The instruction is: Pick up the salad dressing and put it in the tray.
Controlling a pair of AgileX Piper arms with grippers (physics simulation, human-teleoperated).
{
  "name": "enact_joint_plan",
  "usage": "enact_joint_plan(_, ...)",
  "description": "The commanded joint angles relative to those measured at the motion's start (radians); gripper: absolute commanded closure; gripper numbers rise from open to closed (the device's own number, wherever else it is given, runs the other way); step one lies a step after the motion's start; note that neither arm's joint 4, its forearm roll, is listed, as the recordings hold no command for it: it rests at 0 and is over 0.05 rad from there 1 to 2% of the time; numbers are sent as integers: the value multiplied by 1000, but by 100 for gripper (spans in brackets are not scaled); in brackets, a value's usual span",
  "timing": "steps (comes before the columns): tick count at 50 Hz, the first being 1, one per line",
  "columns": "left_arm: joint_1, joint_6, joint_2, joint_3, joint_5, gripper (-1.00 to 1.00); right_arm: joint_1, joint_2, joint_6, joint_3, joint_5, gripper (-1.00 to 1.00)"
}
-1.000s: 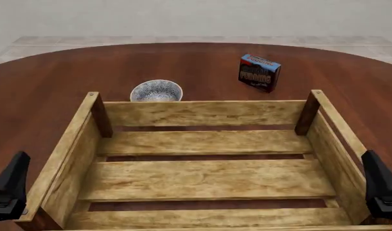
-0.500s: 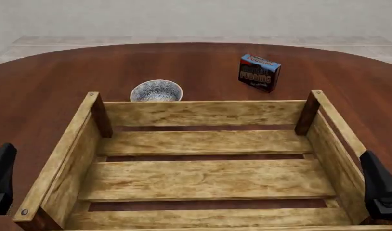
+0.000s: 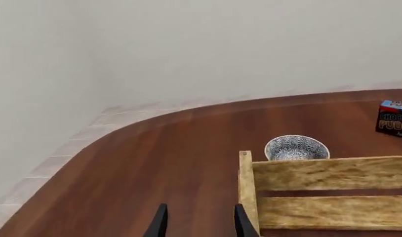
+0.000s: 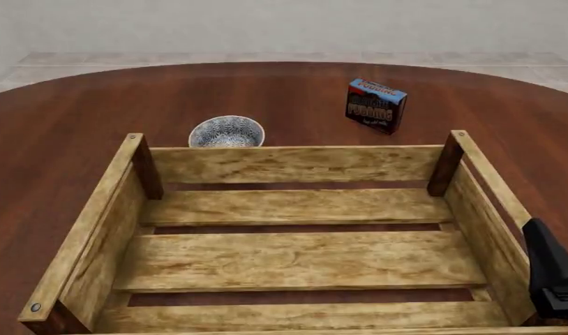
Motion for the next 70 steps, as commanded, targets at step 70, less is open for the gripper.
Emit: enact_joint_plan(70, 455, -84, 250, -168, 211, -100, -15, 69, 4, 3, -55, -100)
